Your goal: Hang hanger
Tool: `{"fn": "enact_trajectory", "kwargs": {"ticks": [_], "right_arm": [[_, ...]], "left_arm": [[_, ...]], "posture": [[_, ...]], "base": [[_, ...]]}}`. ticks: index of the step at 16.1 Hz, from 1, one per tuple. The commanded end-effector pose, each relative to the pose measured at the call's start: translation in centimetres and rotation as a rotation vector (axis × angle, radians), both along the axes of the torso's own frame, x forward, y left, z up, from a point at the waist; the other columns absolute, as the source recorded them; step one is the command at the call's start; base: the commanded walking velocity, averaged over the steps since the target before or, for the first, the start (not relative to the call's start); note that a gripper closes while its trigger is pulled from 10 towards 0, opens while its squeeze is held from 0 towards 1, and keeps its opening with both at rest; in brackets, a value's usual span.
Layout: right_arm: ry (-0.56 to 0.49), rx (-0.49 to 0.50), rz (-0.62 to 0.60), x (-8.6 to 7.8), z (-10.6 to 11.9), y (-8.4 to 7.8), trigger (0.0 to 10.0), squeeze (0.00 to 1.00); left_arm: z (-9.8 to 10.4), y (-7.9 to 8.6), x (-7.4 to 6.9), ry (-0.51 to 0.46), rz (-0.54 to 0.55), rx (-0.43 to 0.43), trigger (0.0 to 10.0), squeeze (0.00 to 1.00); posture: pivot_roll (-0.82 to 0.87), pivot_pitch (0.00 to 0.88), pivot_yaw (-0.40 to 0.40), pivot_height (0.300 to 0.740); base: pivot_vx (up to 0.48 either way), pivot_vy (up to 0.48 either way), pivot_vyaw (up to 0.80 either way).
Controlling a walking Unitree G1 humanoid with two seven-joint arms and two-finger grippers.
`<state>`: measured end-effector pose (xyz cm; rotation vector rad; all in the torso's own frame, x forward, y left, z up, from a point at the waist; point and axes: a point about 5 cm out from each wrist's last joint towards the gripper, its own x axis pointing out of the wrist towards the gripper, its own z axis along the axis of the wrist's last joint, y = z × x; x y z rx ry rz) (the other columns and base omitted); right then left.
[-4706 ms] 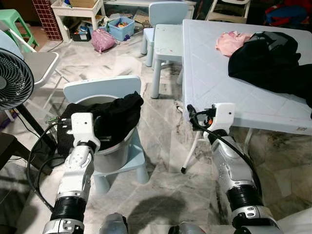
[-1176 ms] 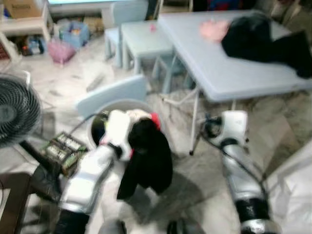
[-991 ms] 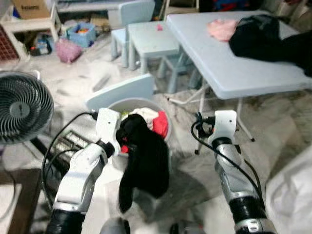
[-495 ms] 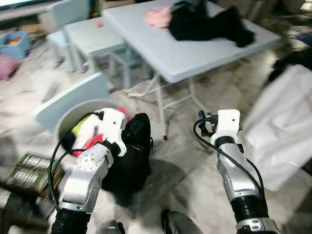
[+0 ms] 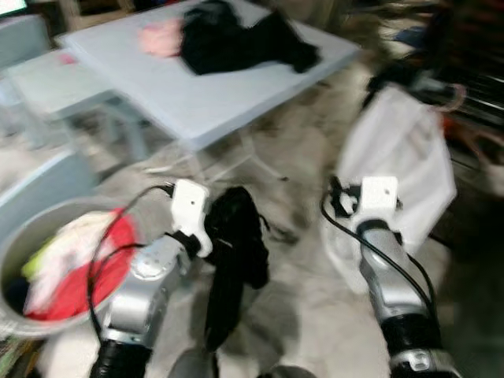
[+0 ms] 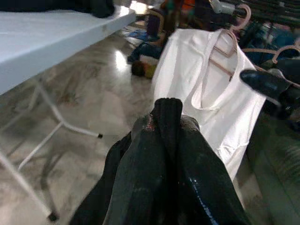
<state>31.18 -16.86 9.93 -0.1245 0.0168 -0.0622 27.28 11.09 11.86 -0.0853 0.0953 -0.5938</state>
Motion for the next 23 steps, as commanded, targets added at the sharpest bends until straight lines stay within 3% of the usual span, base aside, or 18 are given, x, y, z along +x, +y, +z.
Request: {"fn": "enact_trajectory", "kwargs": {"ticks": [1, 8, 11, 16, 23], "right_arm": [[0.008, -0.006, -0.002, -0.3, -0.2, -0.3, 10.0, 0.00], [0.009, -0.030, -0.053, -1.5, -0.3, -2.6, 10.0, 0.00], [0.012, -0.033, -0.122, -2.6, -0.9, -3.9, 10.0, 0.00], [0.018, -0.027, -0.120, -3.5, -1.3, -3.2, 10.0, 0.00], [0.008, -0.048, -0.079, -2.0, -0.3, -3.1, 10.0, 0.00]], "left_arm": [[0.6, -0.1, 0.2, -0.030, -0.008, -0.005, 10.0, 0.00], [-1.6, 4.5, 0.7, 0.028, 0.123, 0.086, 10.0, 0.00], [-2.5, 5.4, 0.6, 0.063, 0.149, 0.085, 10.0, 0.00], [-2.6, 6.0, 1.2, 0.076, 0.155, 0.080, 10.0, 0.00], [-3.0, 6.0, 0.8, 0.087, 0.172, 0.062, 10.0, 0.00]], "posture": [[-0.01, 0.075, -0.030, 0.740], [-0.02, 0.068, -0.014, 0.740], [-0.02, 0.056, 0.042, 0.740], [-0.03, 0.061, 0.065, 0.740], [-0.02, 0.072, 0.017, 0.740]], "base": [[0.277, 0.000, -0.80], [0.260, 0.000, -0.17], [0.254, 0.000, 0.00], [0.272, 0.000, -0.64], [0.258, 0.348, -0.61]]}}
